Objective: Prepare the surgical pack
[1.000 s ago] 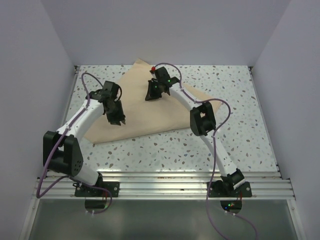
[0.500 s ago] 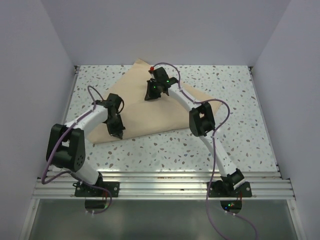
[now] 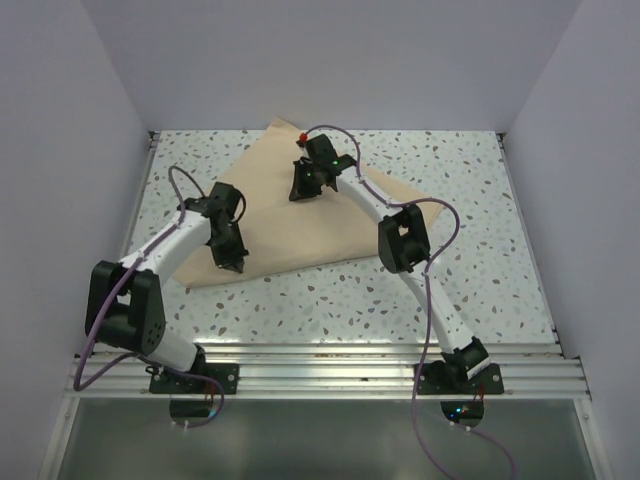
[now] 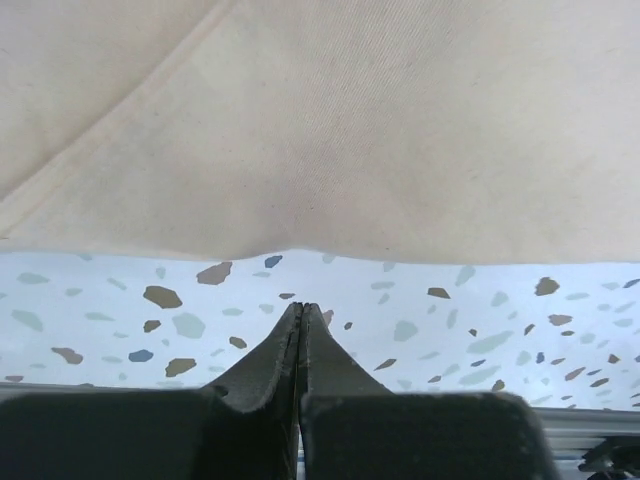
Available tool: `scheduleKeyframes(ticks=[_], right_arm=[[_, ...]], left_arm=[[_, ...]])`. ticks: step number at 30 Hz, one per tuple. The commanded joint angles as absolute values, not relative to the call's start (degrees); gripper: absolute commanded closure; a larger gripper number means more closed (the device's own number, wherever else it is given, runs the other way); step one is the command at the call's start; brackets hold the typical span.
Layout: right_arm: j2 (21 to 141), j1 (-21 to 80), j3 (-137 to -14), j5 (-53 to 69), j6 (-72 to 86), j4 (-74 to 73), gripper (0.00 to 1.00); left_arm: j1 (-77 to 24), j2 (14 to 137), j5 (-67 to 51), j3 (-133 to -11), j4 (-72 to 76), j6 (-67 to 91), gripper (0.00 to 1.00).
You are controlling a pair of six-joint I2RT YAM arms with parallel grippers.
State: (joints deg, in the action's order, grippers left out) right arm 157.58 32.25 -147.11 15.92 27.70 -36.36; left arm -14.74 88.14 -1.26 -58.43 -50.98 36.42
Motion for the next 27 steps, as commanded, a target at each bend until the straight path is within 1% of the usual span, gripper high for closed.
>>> scheduleKeyframes(ticks=[1,6,9,11,13,14,19,20,23,27], right_arm=[[158.8,32.8,-146.7,13.5,25.8,-38.8,1.00],[158.7,32.8,-146.6,13.4,25.7,-39.1,1.00],[158.9,32.7,-146.4,13.4,25.5,-39.0,1.00],[159.0,32.6,-146.5,13.4,25.5,-39.1,1.00],[159.1,32.7,-146.5,13.4,25.6,-39.1,1.00],[159.1,32.6,-146.7,13.5,25.8,-38.9,1.00],[159.4,32.6,-146.8,13.8,25.8,-38.8,1.00],[159.5,32.6,-146.8,13.7,25.8,-39.0,1.00],[159.8,32.5,-146.8,13.7,25.7,-39.2,1.00],[159.8,32.3,-146.6,13.8,25.7,-39.1,1.00]], left_arm=[[-13.5,87.2,2.7,-63.5,-54.8,36.5,1.00],[-12.4,93.8,2.9,-65.5,-52.8,34.7,1.00],[-12.0,97.9,5.0,-63.7,-49.1,34.0,1.00],[-11.0,101.8,3.1,-61.6,-48.0,33.1,1.00],[-10.6,103.4,4.1,-59.3,-48.0,32.8,1.00],[-8.8,103.6,7.2,-58.5,-48.8,33.0,1.00],[-0.1,98.7,13.7,-56.2,-51.4,33.0,1.00],[3.7,97.6,13.8,-56.4,-51.8,32.5,1.00],[7.2,96.9,11.6,-57.8,-53.7,32.3,1.00],[7.3,94.8,9.9,-60.5,-54.5,32.8,1.00]])
